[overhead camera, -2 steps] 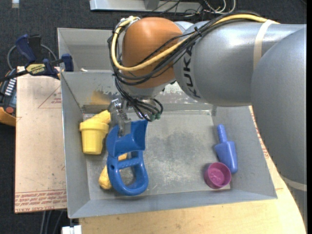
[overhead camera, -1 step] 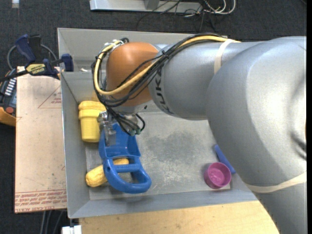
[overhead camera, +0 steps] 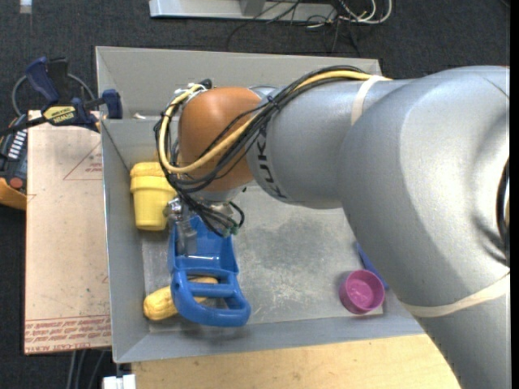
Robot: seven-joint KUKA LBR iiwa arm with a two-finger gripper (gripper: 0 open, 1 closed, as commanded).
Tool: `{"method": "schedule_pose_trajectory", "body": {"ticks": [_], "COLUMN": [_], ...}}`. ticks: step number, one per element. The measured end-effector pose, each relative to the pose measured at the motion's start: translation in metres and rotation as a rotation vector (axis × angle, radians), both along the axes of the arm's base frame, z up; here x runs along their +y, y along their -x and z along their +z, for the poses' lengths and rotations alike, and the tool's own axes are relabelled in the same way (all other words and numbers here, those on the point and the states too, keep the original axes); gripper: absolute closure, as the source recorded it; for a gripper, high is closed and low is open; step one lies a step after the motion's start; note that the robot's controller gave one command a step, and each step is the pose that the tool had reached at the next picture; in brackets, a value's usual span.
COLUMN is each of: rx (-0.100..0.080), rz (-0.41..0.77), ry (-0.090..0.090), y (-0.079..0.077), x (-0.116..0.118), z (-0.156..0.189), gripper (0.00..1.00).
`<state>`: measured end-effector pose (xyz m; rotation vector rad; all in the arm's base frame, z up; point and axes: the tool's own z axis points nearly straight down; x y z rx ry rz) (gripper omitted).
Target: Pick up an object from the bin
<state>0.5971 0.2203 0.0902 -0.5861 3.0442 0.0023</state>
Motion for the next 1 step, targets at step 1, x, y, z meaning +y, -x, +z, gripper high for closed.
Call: {"method": "schedule_pose_trajectory", "body": {"ticks": [1], "rx": [0.011], "rz": [-0.026], "ry": [0.016], "y": [-0.0114], "x": [0.0051], "z": [0.0001], "gripper": [1.00]}}
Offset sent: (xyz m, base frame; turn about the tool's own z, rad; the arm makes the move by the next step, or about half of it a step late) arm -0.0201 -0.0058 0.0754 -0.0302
